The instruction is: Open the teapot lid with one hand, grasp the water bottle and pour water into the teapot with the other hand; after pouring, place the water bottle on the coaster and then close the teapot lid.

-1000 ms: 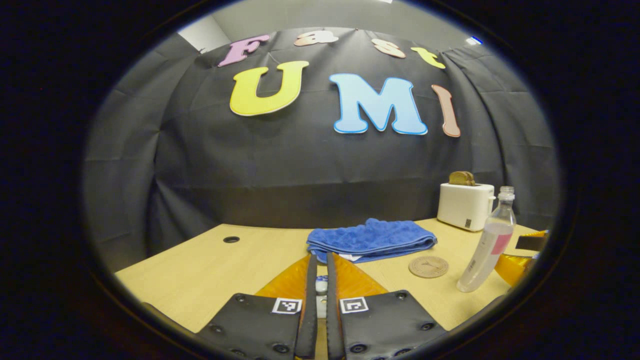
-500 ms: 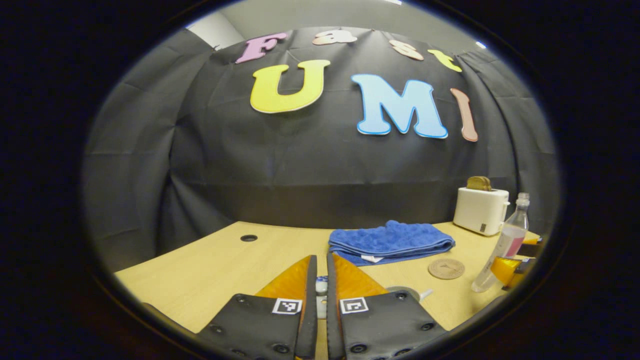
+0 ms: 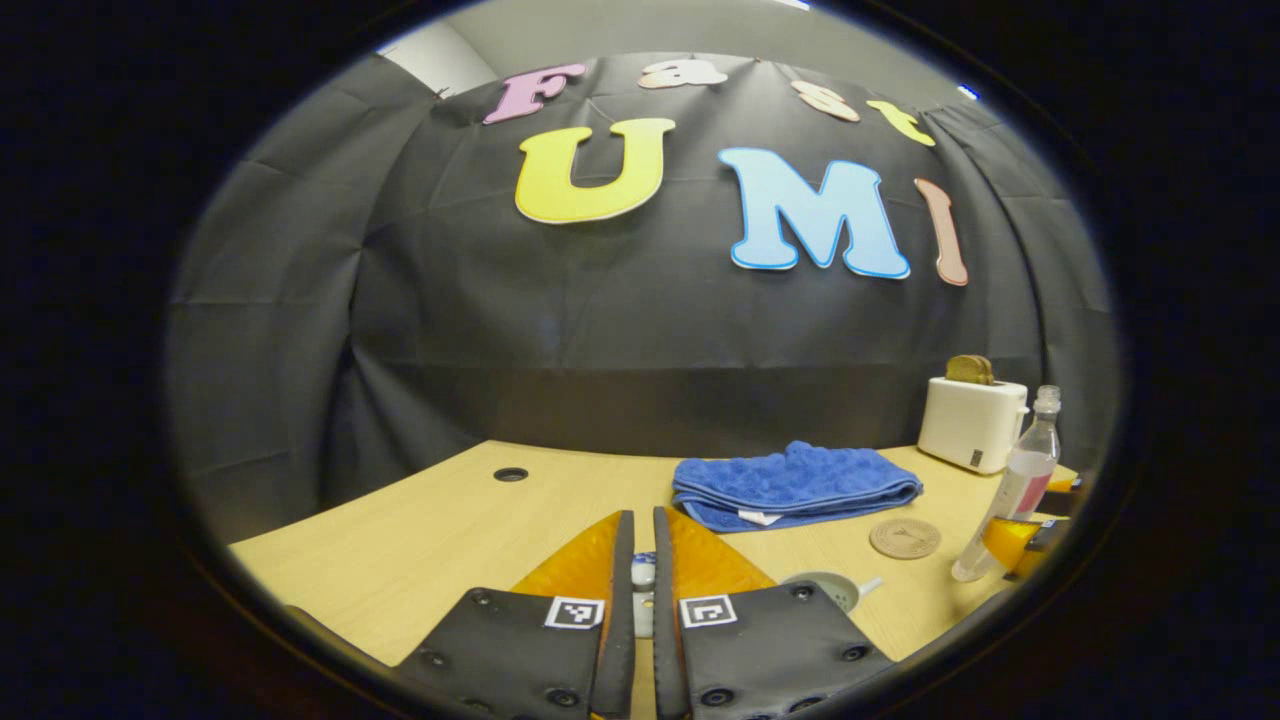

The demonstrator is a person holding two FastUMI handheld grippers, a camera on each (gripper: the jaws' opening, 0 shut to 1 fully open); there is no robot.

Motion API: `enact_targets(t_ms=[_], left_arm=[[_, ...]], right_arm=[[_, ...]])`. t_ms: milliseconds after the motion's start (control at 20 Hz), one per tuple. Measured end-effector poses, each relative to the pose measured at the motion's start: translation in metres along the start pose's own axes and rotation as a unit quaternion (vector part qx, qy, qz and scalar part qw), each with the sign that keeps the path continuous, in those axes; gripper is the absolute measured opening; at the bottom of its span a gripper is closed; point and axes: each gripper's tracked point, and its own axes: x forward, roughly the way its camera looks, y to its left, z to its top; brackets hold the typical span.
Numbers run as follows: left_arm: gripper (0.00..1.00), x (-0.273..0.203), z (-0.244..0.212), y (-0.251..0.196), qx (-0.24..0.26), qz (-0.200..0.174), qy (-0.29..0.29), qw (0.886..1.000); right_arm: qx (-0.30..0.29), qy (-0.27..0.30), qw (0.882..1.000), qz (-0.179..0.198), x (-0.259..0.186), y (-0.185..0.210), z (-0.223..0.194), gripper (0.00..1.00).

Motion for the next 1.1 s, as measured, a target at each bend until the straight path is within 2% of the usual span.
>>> enact_targets(t_ms=[200,500,700,900,1100], left_arm=[[0.14,0.001,0.0,0.005,-0.006,0.004,0.001,1.0],[0.14,0.0,0.0,0.009,-0.016,0.007,0.001,1.0],[0.14,0.0,0.0,0.013,-0.015,0.012,0.001,1.0],[0.14,0.001,-0.001,0.015,-0.014,0.014,0.002,1.0],[0.14,0.001,-0.003,0.016,-0.013,0.015,0.005,1.0]], right_arm=[[-0.104,-0.024,0.994,-0.027,0.003,-0.003,0.017,0.76],[-0.255,-0.064,0.963,-0.053,0.012,0.005,0.037,0.76],[-0.351,-0.082,0.929,-0.077,0.021,0.006,0.042,0.76],[-0.415,-0.093,0.901,-0.09,0.029,0.007,0.044,0.76],[-0.486,-0.115,0.86,-0.103,0.032,0.015,0.049,0.76]])
